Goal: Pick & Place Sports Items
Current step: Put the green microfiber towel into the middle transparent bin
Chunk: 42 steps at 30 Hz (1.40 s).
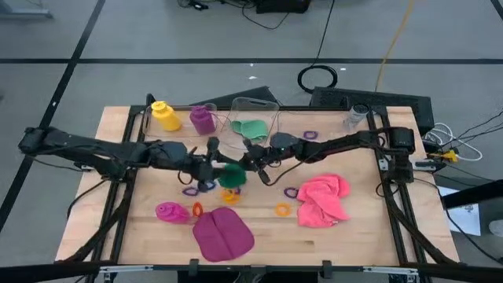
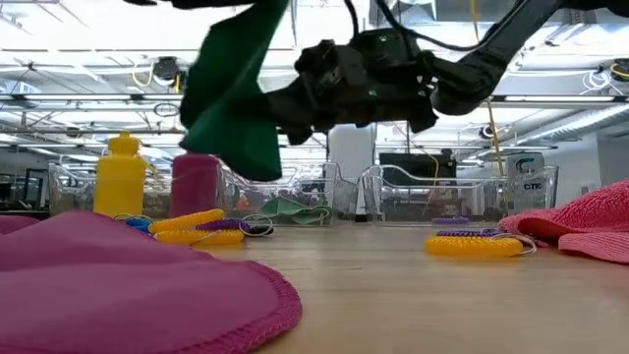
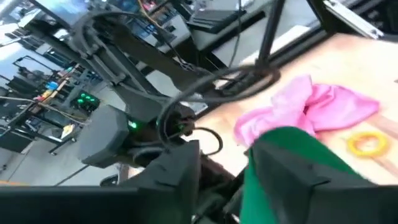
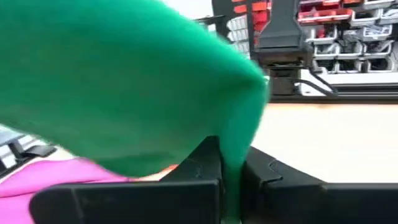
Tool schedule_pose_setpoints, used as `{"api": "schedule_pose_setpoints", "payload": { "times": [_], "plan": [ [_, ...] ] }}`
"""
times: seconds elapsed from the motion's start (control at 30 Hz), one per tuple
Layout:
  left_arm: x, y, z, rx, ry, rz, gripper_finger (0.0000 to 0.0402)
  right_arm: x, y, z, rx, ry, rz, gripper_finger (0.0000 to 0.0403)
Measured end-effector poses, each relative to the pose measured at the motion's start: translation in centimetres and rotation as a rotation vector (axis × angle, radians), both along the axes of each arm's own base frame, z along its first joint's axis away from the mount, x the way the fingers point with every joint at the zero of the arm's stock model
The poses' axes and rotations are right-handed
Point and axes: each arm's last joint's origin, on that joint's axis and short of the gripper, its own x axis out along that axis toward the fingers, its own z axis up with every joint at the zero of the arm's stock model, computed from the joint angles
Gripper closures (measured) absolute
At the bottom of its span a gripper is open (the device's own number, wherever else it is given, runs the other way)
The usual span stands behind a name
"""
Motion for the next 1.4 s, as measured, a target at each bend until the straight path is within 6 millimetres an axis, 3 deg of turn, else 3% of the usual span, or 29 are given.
{"api": "schedule_pose_setpoints", "payload": {
  "times": [0.3, 0.47, 0.67, 0.9, 1.1, 1.4],
  "plan": [
    [-2.0, 0.2, 2.0, -0.094, -0.073, 0.021, 0.0189, -0.1, -1.1, 0.0, -0.025, -0.011, -0.027, 0.0403],
    [-2.5, 1.2, 1.7, -0.215, -0.015, 0.092, 0.017, -0.2, -1.4, 0.5, -0.06, -0.051, -0.059, 0.0403],
    [-1.4, 2.4, -0.3, -0.326, 0.142, 0.04, 0.0167, -0.6, -0.8, 2.4, -0.15, -0.114, -0.091, 0.0403],
    [-0.4, 4.0, -2.1, -0.382, 0.249, 0.122, 0.0167, -1.8, 0.6, 5.3, -0.255, -0.154, -0.093, 0.0403],
    [-0.1, 5.1, -2.4, -0.415, 0.25, 0.159, 0.0167, -2.3, 2.0, 6.3, -0.341, -0.153, -0.123, 0.0403],
    [-0.3, 6.3, -2.5, -0.549, 0.293, 0.089, 0.0167, -2.2, 2.8, 6.3, -0.402, -0.156, -0.18, 0.0403]
  ]
}}
